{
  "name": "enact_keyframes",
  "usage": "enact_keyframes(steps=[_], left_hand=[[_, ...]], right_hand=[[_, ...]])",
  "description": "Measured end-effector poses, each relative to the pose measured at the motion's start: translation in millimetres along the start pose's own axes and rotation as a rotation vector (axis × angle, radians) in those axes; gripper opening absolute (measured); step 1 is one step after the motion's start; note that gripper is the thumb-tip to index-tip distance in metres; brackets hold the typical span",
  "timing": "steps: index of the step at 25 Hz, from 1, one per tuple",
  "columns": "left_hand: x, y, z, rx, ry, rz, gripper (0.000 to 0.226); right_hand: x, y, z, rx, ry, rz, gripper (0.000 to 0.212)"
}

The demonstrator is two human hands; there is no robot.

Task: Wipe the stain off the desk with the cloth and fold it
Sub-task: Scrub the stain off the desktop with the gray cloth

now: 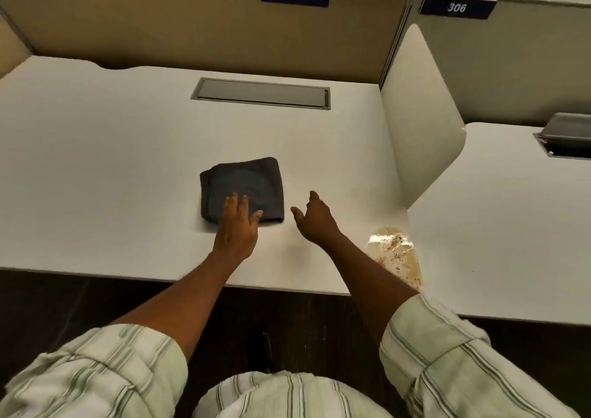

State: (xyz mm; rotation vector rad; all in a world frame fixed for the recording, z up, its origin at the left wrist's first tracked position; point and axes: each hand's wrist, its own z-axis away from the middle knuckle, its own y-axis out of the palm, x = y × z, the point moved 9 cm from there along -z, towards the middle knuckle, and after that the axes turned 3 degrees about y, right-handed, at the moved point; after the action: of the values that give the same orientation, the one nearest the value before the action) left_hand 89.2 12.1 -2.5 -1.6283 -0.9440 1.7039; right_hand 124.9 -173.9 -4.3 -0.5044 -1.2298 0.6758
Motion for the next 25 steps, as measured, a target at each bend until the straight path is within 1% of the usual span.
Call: enact_keyframes(steps=[2, 6, 9, 11, 12, 14, 15, 17, 18, 19, 21, 22, 24, 25], left_hand=[[18, -6, -13, -0.005, 0.007, -0.01, 0.054], [49, -3, -22, 0.068, 0.037, -0.028, 0.052], [58, -1, -25, 0.091, 0.068, -0.016, 0.051], [65, 1, -26, 0.111, 0.067, -0.003, 0.053], [65, 1, -26, 0.119, 0.078, 0.008, 0.056], [60, 0, -24, 0.145, 0.145, 0.002, 0.069], [53, 1, -23, 0.15, 0.19, -0.028, 0.078], [43, 0, -21, 0.134, 0.226, -0.067, 0.089], [32, 1, -20, 0.122, 0.24, -0.044, 0.09], [18, 3, -17, 0.107, 0.259, 0.003, 0.088], [19, -4, -19, 0.044, 0.227, 0.117, 0.079], [13, -5, -17, 0.037, 0.248, 0.185, 0.074], [-6, -2, -5, 0.093, 0.324, 0.291, 0.067], [-15, -2, 1, 0.12, 0.351, 0.304, 0.067]], right_hand=[[9, 18, -14, -0.013, 0.061, -0.003, 0.058], [13, 52, -28, -0.022, 0.193, -0.07, 0.049], [15, 67, -34, -0.02, 0.254, -0.191, 0.051], [12, 77, -34, 0.003, 0.362, -0.319, 0.047], [12, 82, -32, 0.022, 0.408, -0.398, 0.039], [15, 90, -25, 0.074, 0.471, -0.635, 0.013], [18, 91, -20, 0.094, 0.499, -0.753, 0.007], [25, 94, -14, 0.117, 0.543, -0.953, 0.011], [26, 88, -5, 0.11, 0.547, -1.046, 0.013], [24, 82, 4, 0.099, 0.529, -1.147, 0.017], [44, 86, 14, 0.18, 0.487, -1.301, 0.025], [47, 82, 23, 0.194, 0.467, -1.352, 0.025], [44, 67, 47, 0.175, 0.428, -1.451, 0.023], [40, 59, 58, 0.157, 0.427, -1.503, 0.021]])
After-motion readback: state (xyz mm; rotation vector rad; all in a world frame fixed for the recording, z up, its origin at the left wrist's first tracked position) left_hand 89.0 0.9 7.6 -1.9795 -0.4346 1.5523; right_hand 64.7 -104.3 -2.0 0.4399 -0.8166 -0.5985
